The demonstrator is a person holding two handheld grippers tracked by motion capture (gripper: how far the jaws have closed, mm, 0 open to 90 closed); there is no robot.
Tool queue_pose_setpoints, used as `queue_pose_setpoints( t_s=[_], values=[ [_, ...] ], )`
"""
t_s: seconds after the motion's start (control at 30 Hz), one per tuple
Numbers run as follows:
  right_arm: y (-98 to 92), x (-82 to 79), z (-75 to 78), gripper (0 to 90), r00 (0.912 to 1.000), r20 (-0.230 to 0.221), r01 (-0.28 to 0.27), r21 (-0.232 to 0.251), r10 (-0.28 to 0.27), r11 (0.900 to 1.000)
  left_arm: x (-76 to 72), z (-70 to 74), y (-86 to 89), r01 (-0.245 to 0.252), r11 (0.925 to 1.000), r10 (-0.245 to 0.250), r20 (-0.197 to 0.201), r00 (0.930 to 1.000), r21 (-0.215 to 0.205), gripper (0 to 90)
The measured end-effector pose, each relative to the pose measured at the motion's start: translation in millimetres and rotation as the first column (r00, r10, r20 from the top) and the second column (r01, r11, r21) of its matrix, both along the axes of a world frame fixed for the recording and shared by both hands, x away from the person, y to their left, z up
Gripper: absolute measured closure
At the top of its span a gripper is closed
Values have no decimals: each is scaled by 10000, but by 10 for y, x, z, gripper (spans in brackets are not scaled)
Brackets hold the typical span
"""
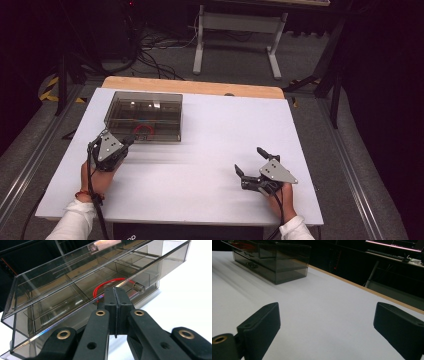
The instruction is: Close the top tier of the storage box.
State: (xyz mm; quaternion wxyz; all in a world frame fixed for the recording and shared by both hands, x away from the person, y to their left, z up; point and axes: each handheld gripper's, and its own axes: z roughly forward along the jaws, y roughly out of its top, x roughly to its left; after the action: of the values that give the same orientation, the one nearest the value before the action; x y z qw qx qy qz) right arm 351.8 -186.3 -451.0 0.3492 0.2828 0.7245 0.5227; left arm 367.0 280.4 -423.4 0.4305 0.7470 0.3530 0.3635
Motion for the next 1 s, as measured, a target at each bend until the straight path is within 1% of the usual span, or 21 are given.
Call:
queue_pose_setpoints(
  t_s=[0.13,0.2,0.3,0.43,0.6,0.67,0.73,0.77,0.8,0.9,1.0],
  values=[
    [-2,0,2,78,10000,17,16,31,-16,10000,14,0,-3,-47,10000,47,-18,10000,-43,893],
    [-2,2,1,78,10000,12,19,20,-19,10000,25,2,5,-59,10000,59,9,10000,23,892],
    [-2,5,-1,78,10000,14,-1,4,1,10000,38,-3,0,-51,10000,51,-26,10000,-63,893],
    [1,10,-10,78,10000,-43,-2,-26,2,10000,54,-1,-4,-118,9999,118,-6,9999,-20,892],
    [-2,10,-5,78,10000,0,-4,-14,4,10000,66,-2,-4,-82,9999,82,-45,10000,-66,892],
    [-1,12,-7,78,10000,-6,0,-10,0,10000,73,2,1,-96,10000,96,-20,10000,-4,892],
    [2,10,-10,78,10000,-36,12,-26,-12,10000,78,2,0,-105,9999,105,-36,9999,-57,891],
    [3,10,-10,78,10000,-44,8,-35,-8,10000,84,5,5,-82,10000,82,-34,10000,-17,891],
    [5,10,-10,78,10000,-43,3,-39,-4,10000,88,2,2,-72,9999,71,-72,9999,-79,892],
    [6,10,-10,78,10000,-39,-2,-54,1,10000,103,4,0,-103,9999,103,-37,9999,-10,892],
    [4,9,-10,78,10000,-45,-2,-45,1,10000,114,6,1,-101,9999,101,-41,9999,-26,891]
  ],
)
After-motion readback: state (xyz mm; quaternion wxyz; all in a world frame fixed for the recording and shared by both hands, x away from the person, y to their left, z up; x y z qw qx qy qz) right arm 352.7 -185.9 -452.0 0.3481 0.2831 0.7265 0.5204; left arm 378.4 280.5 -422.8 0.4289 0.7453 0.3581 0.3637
